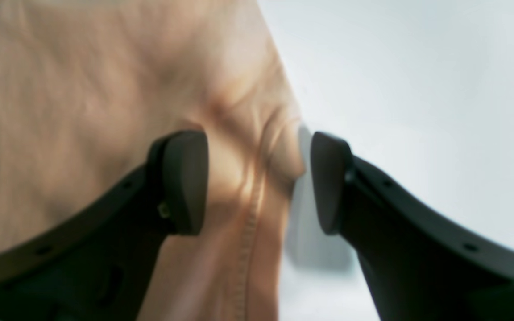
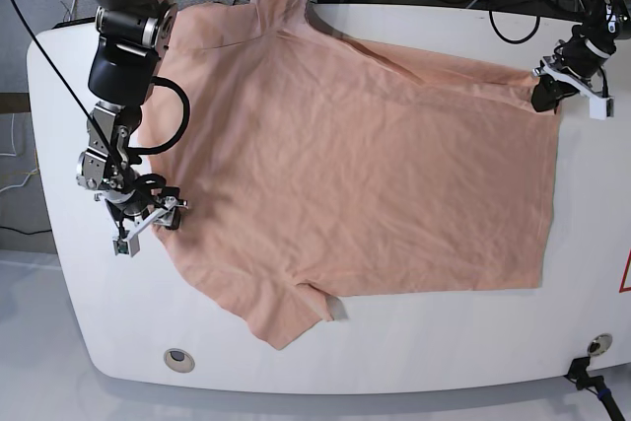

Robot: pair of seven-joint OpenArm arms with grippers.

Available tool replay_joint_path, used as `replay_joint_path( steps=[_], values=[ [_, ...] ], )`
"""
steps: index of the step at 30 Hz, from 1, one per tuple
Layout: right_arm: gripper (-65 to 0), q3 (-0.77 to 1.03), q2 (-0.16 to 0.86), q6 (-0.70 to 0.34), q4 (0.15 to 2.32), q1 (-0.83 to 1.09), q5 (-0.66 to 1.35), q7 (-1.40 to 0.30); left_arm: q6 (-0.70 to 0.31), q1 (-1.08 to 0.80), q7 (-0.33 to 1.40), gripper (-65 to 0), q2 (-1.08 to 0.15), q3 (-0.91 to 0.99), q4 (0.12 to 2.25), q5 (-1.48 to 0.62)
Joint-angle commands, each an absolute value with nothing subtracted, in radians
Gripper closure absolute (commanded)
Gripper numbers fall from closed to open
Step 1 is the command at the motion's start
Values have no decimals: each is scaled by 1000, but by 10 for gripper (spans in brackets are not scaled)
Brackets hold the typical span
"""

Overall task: Fold the T-shirt properly
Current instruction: 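Grasp the shirt's side edge with the right gripper, then drag the grasped side edge with the right gripper toward the robot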

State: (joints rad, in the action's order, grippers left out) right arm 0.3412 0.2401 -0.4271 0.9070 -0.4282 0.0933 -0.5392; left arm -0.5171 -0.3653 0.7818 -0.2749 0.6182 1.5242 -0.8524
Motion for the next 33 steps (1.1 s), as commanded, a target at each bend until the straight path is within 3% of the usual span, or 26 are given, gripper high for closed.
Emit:
replay_joint_path(
  steps=[1, 7, 10, 16, 23, 33],
  values=[
    [-358, 344, 259, -435, 981, -455, 108, -572, -527, -361, 763, -19, -295, 625, 1541, -869],
    [-358, 346, 229, -455, 1207, -364, 120, -680, -527, -361, 763, -19, -294, 625, 1541, -866],
    [-357, 348, 216, -498, 1322, -306, 196, -745, -527, -360, 763, -19, -294, 625, 1541, -865],
    [-357, 348, 214, -490, 1586, -159, 395, -881, -527, -360, 763, -19, -294, 624, 1541, -865],
    [-356, 357, 214, -489, 1834, 79, 570, -898, -527, -357, 763, -19, -295, 622, 1541, -865],
    [-356, 568, 173, -489, 1902, 367, 713, -898, -527, -357, 763, -19, -295, 619, 1538, -863]
  ],
)
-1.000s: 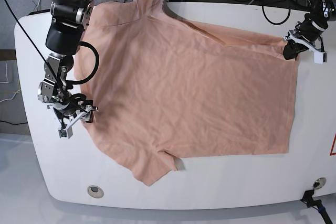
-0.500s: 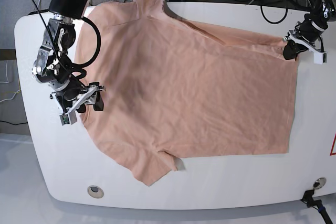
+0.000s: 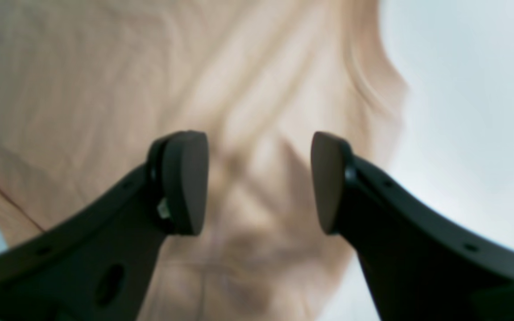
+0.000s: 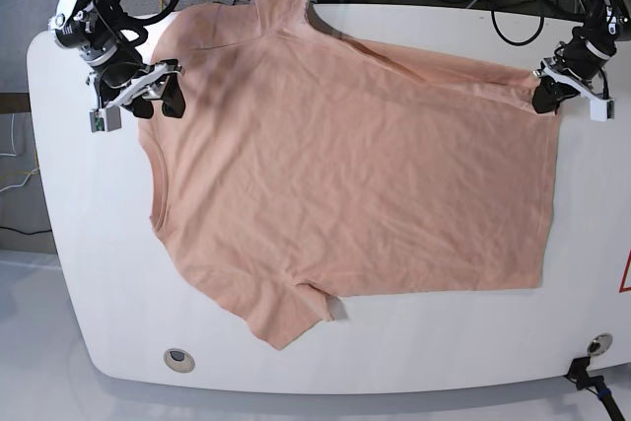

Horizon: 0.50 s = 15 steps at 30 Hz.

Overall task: Fold the T-shirt properly
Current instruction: 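Drag the grasped side edge with the right gripper toward the robot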

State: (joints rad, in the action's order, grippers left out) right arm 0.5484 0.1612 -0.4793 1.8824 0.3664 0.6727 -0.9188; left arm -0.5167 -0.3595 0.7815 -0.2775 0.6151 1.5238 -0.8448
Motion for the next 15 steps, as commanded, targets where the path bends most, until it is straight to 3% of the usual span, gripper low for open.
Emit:
replay_joint_path(
  steps=[1, 15],
  values=[
    [-356, 582, 173, -489, 1902, 389, 725, -898, -527, -357, 763, -19, -295, 619, 1538, -863],
    [-356, 628, 147, -498, 1903, 608, 737, -898, -527, -357, 763, -19, -294, 619, 1538, -828]
  ],
)
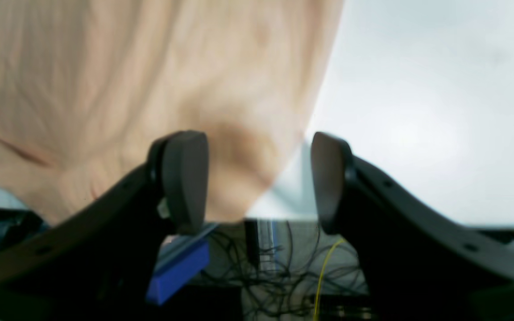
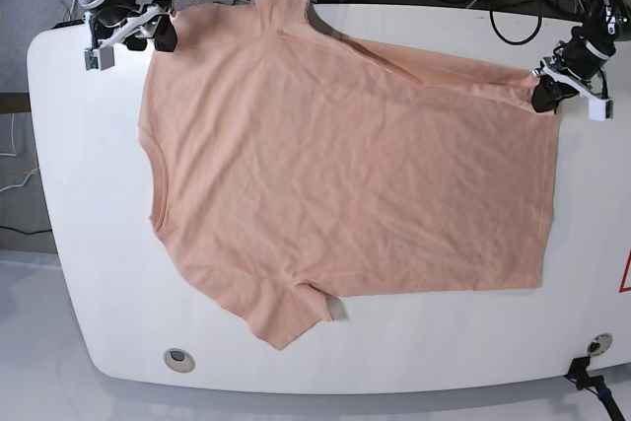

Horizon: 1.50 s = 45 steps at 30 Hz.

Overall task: Fold the T-shirt properly
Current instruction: 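Drag the grasped side edge with the right gripper toward the robot, then lower both grippers, laying the folded shirt flat lengthwise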

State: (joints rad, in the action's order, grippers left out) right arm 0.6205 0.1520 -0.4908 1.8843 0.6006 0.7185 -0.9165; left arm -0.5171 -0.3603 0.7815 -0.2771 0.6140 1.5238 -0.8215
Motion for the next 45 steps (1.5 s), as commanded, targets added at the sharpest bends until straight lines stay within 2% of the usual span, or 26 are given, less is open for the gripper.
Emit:
replay_joint_path(
  steps=[1, 19, 23, 36, 45],
  values=[
    [-356, 638, 143, -498, 1903, 618, 737, -898, -527, -357, 763, -19, -294, 619, 1538, -820],
    [-356, 641, 143, -499, 1845, 642, 736, -898, -527, -358, 763, -19, -292, 619, 1540, -822],
    [-356, 638, 142, -536, 1839, 642, 730, -898, -527, -358, 763, -19, -292, 619, 1540, -822],
    [-356, 518, 122, -538, 1827, 665, 730, -898, -527, -357, 763, -19, -292, 622, 1540, -822],
    [-352, 513, 122, -538, 1827, 691, 736, -898, -527, -357, 763, -19, -292, 619, 1540, -822]
  ],
)
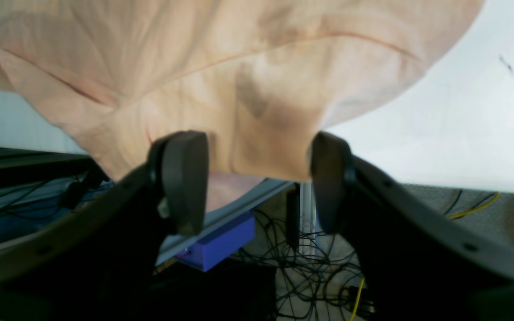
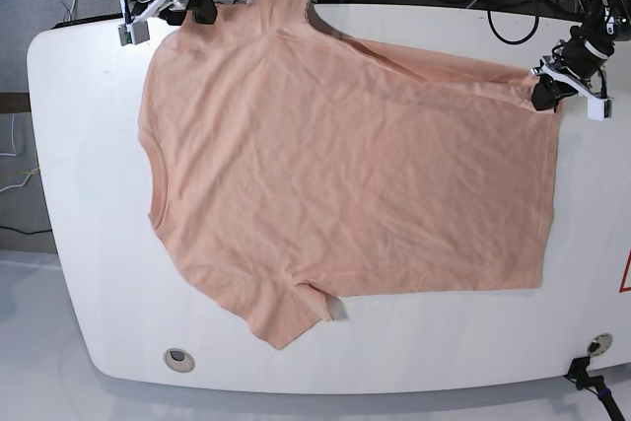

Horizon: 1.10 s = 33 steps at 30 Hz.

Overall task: Fold the T-shirt properly
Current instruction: 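Lower both grippers, laying the folded shirt flat lengthwise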

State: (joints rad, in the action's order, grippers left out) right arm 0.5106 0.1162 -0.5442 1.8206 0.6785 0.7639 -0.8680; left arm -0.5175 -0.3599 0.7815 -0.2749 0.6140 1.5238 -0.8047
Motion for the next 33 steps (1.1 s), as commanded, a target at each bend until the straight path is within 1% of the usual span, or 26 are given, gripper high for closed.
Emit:
replay_joint_path(
  steps=[1, 3, 5, 11, 19, 22, 26, 31, 33],
  values=[
    [-342, 513, 122, -538, 1827, 691, 734, -898, -527, -355, 763, -19, -292, 619, 1540, -822],
    [-289, 512, 122, -538, 1827, 691, 736, -898, -527, -355, 763, -19, -292, 619, 1540, -822],
    [-221, 512, 122, -538, 1827, 688, 736, -898, -527, -355, 763, -19, -292, 619, 1540, -822],
    [0, 510, 122, -538, 1827, 682, 736, -898, -527, -355, 763, -19, -292, 621, 1540, -822],
    [0, 510, 122, -539, 1850, 680, 737, -903, -527, -355, 763, -19, -292, 619, 1541, -822],
    [0, 510, 122, -539, 1916, 677, 751, -972, -527, -355, 763, -19, -292, 619, 1541, -822],
    [0, 518, 139, -533, 1937, 638, 885, -1059, -527, -355, 763, -19, -292, 619, 1541, -825],
    [0, 518, 182, -527, 1939, 618, 1029, -1067, -527, -352, 763, -19, -292, 622, 1547, -828],
    [0, 518, 206, -493, 1937, 604, 1063, -1067, -527, -335, 763, -19, -292, 624, 1564, -828]
  ],
)
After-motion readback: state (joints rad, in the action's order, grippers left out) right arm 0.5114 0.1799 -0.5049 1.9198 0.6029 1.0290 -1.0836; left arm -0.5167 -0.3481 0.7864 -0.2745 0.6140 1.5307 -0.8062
